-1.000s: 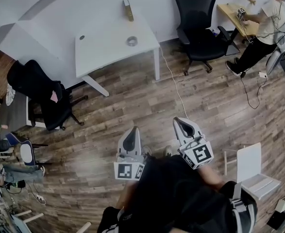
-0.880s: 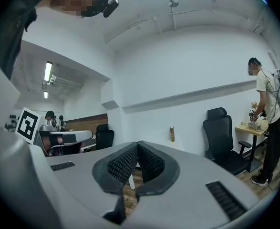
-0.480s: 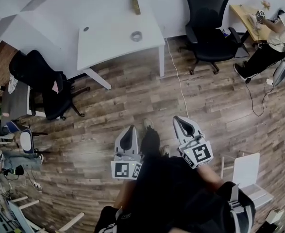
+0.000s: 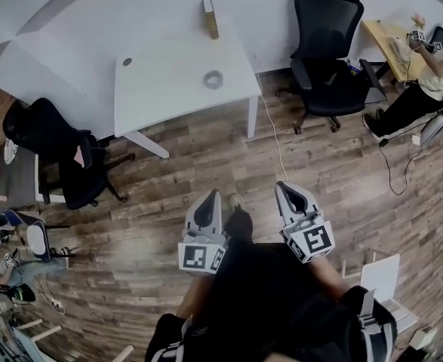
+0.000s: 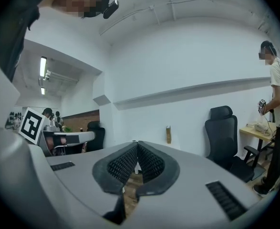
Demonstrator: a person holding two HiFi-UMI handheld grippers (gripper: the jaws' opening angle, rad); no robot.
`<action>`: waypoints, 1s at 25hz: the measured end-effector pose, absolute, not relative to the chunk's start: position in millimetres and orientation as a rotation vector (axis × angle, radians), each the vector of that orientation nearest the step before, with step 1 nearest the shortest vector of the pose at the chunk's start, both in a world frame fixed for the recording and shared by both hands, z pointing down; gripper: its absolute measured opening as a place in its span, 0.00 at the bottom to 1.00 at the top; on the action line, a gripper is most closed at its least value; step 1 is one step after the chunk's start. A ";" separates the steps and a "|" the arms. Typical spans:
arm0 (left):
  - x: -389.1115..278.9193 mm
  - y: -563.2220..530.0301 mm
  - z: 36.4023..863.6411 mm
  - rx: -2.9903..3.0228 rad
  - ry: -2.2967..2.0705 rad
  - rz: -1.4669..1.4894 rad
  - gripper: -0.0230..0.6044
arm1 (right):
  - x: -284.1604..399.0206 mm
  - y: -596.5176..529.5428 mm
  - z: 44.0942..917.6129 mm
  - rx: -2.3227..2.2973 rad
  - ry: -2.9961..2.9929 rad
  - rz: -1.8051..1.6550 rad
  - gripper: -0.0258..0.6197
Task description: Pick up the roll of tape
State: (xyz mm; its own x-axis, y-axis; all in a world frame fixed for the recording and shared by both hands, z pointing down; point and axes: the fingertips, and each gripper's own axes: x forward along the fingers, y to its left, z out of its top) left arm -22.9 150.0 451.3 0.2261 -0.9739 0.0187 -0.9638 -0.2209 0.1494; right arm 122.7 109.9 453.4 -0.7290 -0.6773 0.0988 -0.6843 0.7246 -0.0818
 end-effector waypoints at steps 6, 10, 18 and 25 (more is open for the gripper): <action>-70.7 55.9 446.2 2.373 -1.874 -0.114 0.07 | 77.1 9.5 445.0 1.162 -2.847 0.144 0.06; -98.4 1.7 452.3 2.383 -1.861 -0.076 0.07 | 48.2 -45.5 436.5 1.186 -2.859 0.132 0.06; -124.1 -93.3 476.0 2.321 -1.854 -0.060 0.07 | 15.1 -139.8 446.6 1.146 -2.859 0.161 0.06; -137.7 -194.2 497.4 2.260 -1.901 -0.012 0.07 | -4.8 -238.3 456.8 1.027 -2.891 0.169 0.06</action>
State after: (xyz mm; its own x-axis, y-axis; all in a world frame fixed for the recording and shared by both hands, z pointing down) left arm -137.7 -194.2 497.4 0.1785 -0.9773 0.1142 -0.9758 -0.1609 0.1481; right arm -4.8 -238.3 456.8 -0.7744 -0.6246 0.1011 -0.6321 0.7707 -0.0802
